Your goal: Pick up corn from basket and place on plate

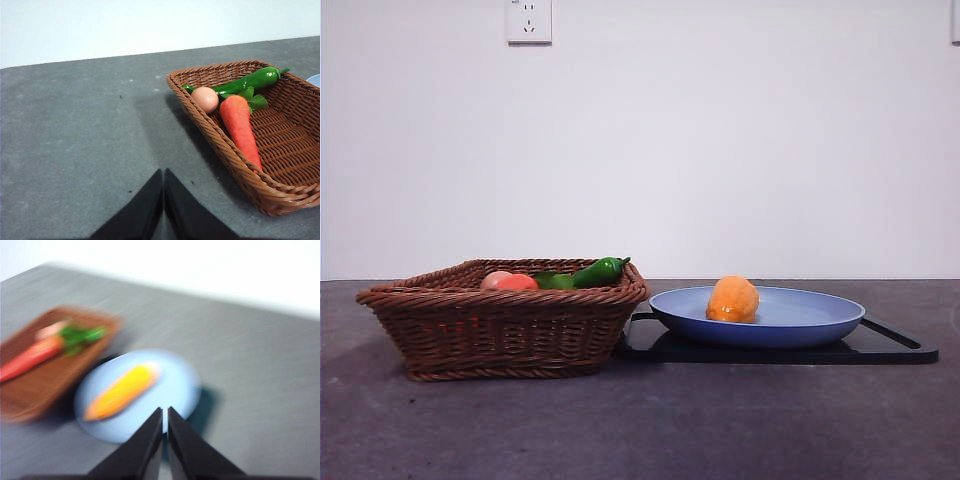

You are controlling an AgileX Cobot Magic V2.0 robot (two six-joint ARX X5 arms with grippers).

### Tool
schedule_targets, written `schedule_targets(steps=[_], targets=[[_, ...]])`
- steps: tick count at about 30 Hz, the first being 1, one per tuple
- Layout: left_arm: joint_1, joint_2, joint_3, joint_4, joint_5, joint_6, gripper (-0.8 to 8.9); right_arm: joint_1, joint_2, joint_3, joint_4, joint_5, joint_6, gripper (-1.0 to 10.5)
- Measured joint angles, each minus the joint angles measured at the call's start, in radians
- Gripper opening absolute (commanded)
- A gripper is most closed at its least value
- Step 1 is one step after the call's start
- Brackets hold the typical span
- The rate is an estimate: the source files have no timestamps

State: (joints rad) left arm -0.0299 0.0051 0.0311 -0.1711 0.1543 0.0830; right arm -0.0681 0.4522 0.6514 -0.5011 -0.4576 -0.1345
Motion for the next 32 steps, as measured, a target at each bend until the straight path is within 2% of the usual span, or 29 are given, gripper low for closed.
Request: schedule_targets(steps=[5, 15, 24, 32], targets=[[0.000, 0.000, 0.000, 0.000, 0.000, 0.000, 0.03, -0.011, -0.150, -0.153, 0.143, 0.087, -0.019, 0.0], [0.000, 0.000, 0.000, 0.000, 0.000, 0.000, 0.03, -0.008, -0.341, -0.423, 0.356, 0.092, -0.026, 0.0], [0.000, 0.000, 0.000, 0.000, 0.000, 0.000, 0.03, 0.019, -0.444, -0.583, 0.380, 0.092, -0.016, 0.0], [0.000, 0.000, 0.000, 0.000, 0.000, 0.000, 0.03, 0.024, -0.448, -0.636, 0.361, 0.092, 0.024, 0.0]])
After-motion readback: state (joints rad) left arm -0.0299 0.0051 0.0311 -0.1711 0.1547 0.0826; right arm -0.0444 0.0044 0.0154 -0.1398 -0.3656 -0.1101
